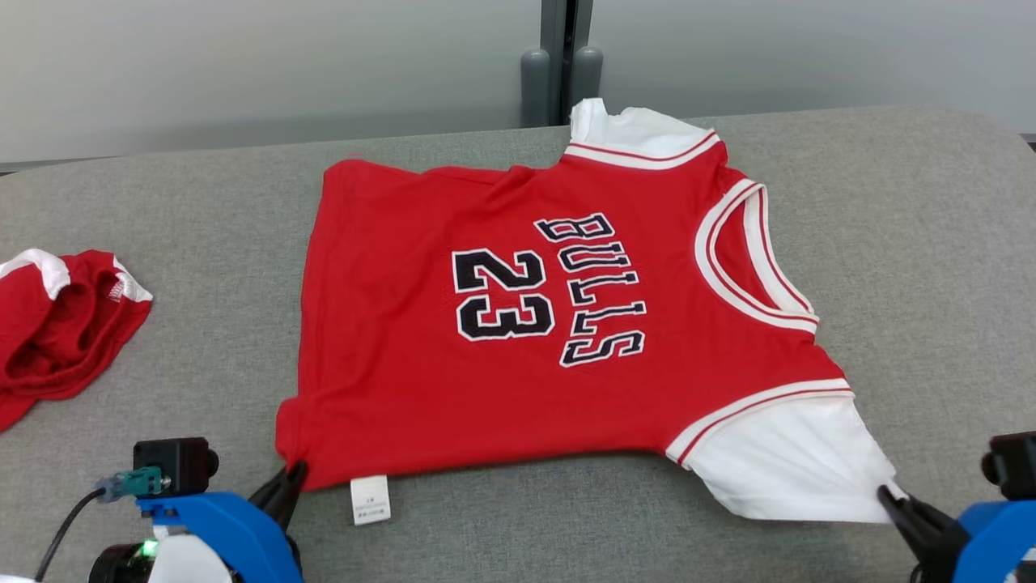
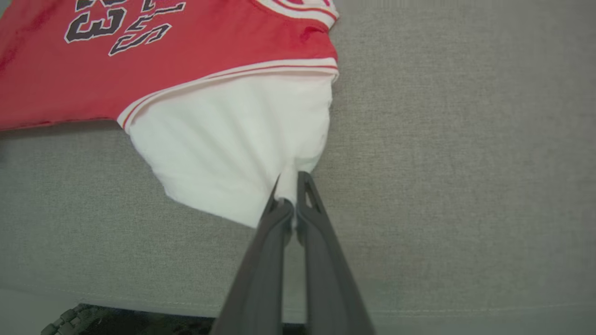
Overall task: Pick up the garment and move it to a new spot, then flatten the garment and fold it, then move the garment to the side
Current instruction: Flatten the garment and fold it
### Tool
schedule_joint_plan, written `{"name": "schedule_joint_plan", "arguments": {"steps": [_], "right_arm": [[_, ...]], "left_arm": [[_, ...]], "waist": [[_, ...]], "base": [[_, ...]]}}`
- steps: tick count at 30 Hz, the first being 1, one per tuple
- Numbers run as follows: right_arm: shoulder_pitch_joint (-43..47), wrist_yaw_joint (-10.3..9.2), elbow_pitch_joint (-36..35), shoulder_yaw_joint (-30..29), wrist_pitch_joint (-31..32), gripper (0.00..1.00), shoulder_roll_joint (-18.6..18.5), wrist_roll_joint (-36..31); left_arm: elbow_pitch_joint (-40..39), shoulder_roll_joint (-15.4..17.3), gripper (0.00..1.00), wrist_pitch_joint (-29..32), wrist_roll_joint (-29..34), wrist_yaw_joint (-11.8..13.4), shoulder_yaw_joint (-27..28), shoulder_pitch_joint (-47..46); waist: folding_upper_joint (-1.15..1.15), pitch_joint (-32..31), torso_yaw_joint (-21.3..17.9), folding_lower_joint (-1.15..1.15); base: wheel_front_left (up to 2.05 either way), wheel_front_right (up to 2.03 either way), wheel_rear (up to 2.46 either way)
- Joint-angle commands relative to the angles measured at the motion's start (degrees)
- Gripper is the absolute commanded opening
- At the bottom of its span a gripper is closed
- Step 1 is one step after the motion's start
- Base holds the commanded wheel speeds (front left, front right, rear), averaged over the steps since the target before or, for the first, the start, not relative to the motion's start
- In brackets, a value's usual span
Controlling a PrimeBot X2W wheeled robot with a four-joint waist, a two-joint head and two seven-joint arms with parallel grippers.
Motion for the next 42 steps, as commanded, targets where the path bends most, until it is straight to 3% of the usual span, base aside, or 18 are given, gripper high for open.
{"name": "schedule_joint_plan", "arguments": {"steps": [1, 6, 13, 21, 29, 42], "right_arm": [[0.65, -0.01, -1.41, -0.61, 0.19, 0.00, 0.23, -0.17], [-1.48, -0.01, -3.49, -1.71, -0.67, 0.00, 0.81, -1.09], [-10.98, -0.01, 0.81, 1.37, -3.23, 0.00, -1.68, -1.10], [-25.26, -0.01, 10.21, 5.48, -6.38, 0.00, -5.75, 1.16], [-35.34, -0.01, 19.97, 9.79, -13.12, 0.00, -9.15, 2.96], [-42.85, -0.01, 29.87, 12.74, -22.22, 0.00, -11.97, 2.93]], "left_arm": [[-2.28, 0.65, 0.00, 1.47, -0.90, 0.52, 0.49, 1.02], [-13.01, 1.46, 0.00, 6.36, -5.08, 2.74, 2.15, 4.02], [-16.15, -1.09, 0.00, 10.29, -12.34, 3.37, 3.95, -0.35], [-12.78, -2.38, 0.00, 13.77, -17.70, 5.65, 6.86, -7.85], [-6.48, -3.85, 0.00, 11.52, -16.85, 7.51, 8.10, -12.96], [1.36, -5.33, 0.00, 8.88, -15.53, 5.65, 6.57, -17.55]], "waist": [[0.00, 0.05, -0.13, 0.01], [0.00, 0.65, -0.41, 0.01], [0.00, 2.81, -1.05, 0.01], [0.00, 6.18, -1.23, 0.01], [0.00, 8.76, -0.41, 0.01], [0.00, 10.75, 0.96, 0.01]], "base": [[0.00, 0.00, 0.00], [0.00, 0.00, 0.00], [0.00, 0.00, 0.00], [0.00, 0.00, 0.00], [0.00, 0.00, 0.00], [0.00, 0.00, 0.00]]}}
